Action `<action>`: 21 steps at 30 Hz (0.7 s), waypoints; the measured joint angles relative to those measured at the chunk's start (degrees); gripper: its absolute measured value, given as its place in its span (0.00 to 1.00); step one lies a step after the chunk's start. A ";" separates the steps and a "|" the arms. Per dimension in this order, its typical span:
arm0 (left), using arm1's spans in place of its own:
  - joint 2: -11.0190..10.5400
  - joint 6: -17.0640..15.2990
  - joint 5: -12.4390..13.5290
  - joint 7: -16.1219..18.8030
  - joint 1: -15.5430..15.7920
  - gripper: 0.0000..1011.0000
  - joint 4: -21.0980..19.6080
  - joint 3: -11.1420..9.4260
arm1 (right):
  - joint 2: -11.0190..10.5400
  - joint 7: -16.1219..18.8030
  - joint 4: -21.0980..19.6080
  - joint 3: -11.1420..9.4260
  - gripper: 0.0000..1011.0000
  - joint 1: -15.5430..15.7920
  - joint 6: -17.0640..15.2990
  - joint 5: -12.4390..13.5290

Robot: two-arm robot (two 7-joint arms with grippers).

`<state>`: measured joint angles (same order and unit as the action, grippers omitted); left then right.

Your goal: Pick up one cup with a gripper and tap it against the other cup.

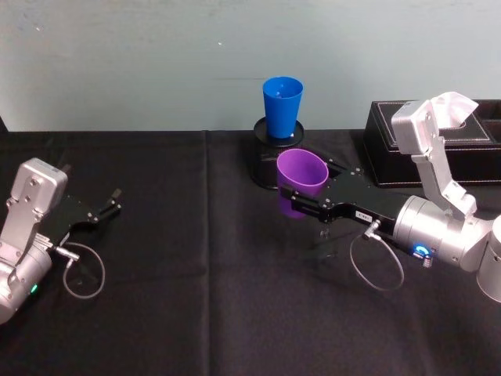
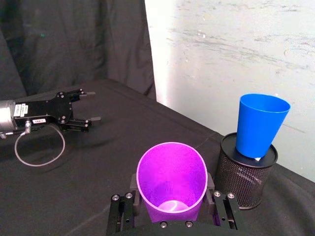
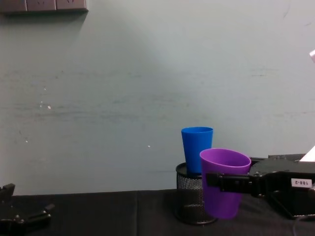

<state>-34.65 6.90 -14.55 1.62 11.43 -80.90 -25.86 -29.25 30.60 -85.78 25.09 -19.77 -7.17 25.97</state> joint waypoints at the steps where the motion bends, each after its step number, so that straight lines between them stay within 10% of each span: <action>1: 0.00 0.00 0.00 0.00 0.00 0.99 0.00 0.00 | 0.00 0.00 0.00 0.00 0.72 0.00 0.00 0.00; 21: 0.00 0.00 0.00 0.00 0.00 0.99 0.00 0.00 | 0.00 0.00 0.00 0.00 0.72 0.00 0.00 0.00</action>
<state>-34.65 6.91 -14.55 1.62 11.43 -80.90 -25.86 -29.25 30.60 -85.78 25.09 -19.76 -7.17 25.97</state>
